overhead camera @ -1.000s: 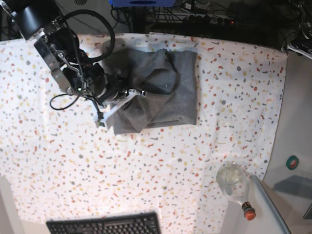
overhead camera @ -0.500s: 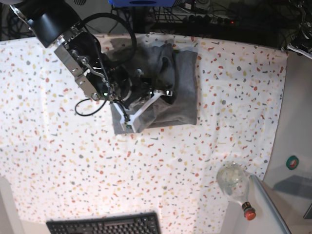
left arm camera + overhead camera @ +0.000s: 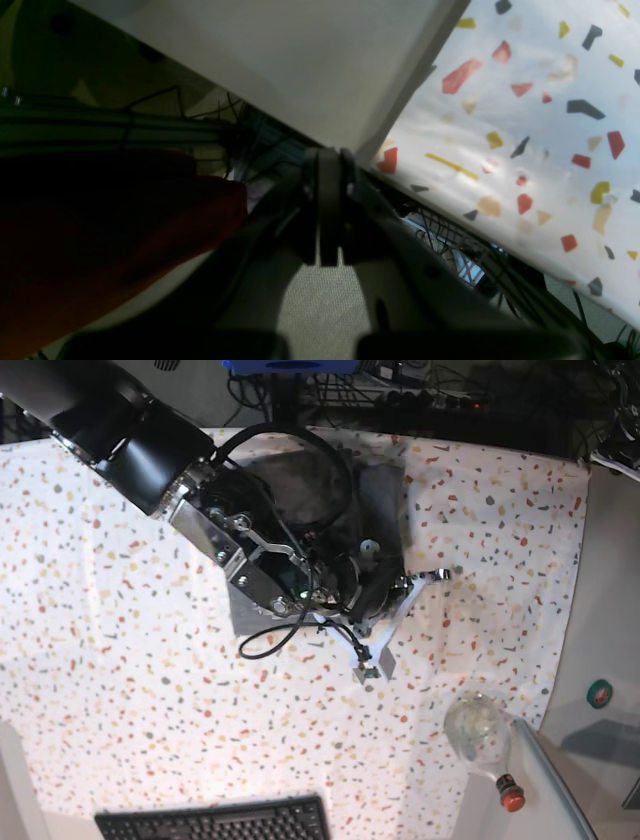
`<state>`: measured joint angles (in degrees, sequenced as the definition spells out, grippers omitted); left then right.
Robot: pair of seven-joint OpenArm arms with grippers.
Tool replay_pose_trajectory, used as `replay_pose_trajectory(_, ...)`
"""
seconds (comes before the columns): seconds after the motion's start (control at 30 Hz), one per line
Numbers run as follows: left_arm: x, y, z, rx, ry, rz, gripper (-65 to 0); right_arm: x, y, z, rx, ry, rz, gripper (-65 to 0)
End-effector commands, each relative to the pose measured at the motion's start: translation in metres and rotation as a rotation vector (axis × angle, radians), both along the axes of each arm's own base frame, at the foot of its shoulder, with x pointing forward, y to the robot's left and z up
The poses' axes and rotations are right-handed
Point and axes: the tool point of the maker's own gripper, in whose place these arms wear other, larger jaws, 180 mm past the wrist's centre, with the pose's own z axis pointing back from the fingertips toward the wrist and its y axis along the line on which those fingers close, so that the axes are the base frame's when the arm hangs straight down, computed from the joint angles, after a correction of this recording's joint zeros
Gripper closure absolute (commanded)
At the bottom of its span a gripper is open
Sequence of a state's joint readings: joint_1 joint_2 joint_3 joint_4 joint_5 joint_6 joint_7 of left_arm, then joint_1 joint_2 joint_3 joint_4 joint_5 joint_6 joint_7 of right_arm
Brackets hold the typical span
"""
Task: Layout the t-shirt on the table in an organized manner, then fold the t-shirt properly
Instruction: 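Smooth and tuck the bundle edges with the right gripper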
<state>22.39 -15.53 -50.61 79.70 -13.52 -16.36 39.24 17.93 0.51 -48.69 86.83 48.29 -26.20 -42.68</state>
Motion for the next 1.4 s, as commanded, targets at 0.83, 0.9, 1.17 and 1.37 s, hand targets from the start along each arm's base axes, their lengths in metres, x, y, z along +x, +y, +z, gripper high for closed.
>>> replay_pose_trajectory(0.83, 0.005, 0.012, 0.013, 0.041, -0.019, -0.004, 0.0, 0.001, -0.014, -0.022, -0.156, -0.021, -0.086, 0.0)
replay_pose_trajectory(0.9, 0.005, 0.012, 0.014, 0.042, -0.020, -0.005, 0.0, 0.002, -0.033, -0.029, -0.194, -0.002, -0.130, 0.0)
replay_pose_trajectory(1.17, 0.007, 0.009, 0.013, 0.040, -0.022, -0.011, 0.0, 0.003, -0.055, -0.077, -0.308, 0.031, -0.178, 0.0)
replay_pose_trajectory(1.37, 0.006, 0.009, 0.012, 0.036, -0.022, -0.009, 0.0, -0.022, -0.012, -0.088, -0.315, 0.050, -0.068, 0.0)
